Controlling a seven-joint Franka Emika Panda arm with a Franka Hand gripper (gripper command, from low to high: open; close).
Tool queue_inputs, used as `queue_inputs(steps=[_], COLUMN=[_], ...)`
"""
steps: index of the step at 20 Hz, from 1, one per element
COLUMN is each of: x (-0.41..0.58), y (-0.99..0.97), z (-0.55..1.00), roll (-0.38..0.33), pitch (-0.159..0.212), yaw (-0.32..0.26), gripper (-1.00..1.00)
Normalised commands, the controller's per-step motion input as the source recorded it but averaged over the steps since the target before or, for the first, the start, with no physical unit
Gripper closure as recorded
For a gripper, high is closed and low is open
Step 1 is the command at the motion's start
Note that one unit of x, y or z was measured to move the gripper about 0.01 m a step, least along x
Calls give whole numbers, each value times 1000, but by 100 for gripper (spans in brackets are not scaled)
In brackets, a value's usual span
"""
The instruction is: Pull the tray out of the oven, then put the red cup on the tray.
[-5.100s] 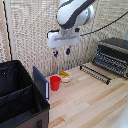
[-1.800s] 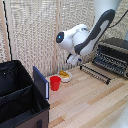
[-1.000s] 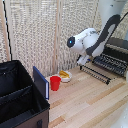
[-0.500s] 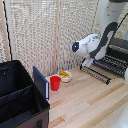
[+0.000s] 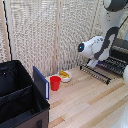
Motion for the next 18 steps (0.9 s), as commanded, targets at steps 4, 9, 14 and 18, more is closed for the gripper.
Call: queue_inputs(steps=[4,9,14,18], x=[84,11,-9,-3], y=[-366,-105,0,0], z=[0,-5,0,23], roll=[100,39,-10,7], pitch=[35,4,-2,-12], yaw=[0,0,-2,-39], gripper=[100,100,100,100])
